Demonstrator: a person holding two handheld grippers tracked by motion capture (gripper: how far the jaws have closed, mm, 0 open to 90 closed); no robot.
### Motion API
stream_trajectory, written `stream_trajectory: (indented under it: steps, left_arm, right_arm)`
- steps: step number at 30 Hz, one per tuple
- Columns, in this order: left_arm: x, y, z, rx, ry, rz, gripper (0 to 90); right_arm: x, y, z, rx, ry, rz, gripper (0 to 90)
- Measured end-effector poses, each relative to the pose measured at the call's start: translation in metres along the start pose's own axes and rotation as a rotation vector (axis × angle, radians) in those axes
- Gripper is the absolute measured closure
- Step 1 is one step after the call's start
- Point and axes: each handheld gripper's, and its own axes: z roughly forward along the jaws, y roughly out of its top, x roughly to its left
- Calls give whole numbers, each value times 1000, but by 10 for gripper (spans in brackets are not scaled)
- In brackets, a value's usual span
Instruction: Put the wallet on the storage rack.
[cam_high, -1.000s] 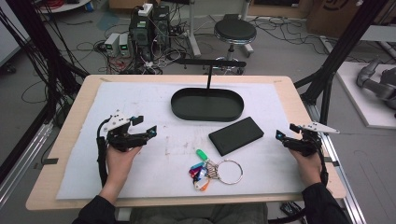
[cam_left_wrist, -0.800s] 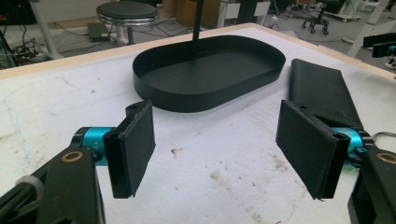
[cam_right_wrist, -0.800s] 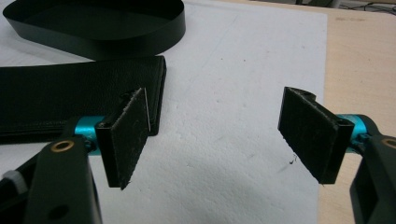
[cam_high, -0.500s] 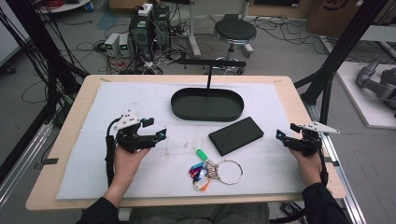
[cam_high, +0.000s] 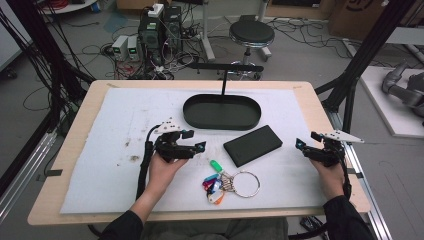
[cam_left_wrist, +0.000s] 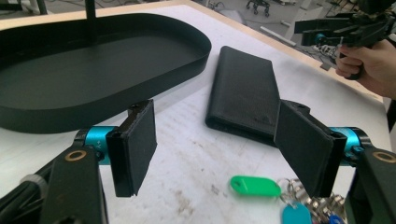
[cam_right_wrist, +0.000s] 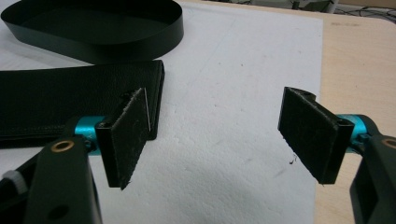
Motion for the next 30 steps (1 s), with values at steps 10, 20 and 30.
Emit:
stream_trajectory:
  steps: [10, 20, 30]
  left_arm:
    - [-2, 6, 48, 67, 1, -22, 348]
    - [-2, 7, 89, 126, -11, -82, 390]
    - [0, 2, 115, 213, -7, -140, 398]
  right_arm:
    - [0, 0, 0, -1, -2, -1, 252]
    - [2, 1, 1, -3, 0, -11, 254]
    - [2, 2, 1, -6, 2, -16, 254]
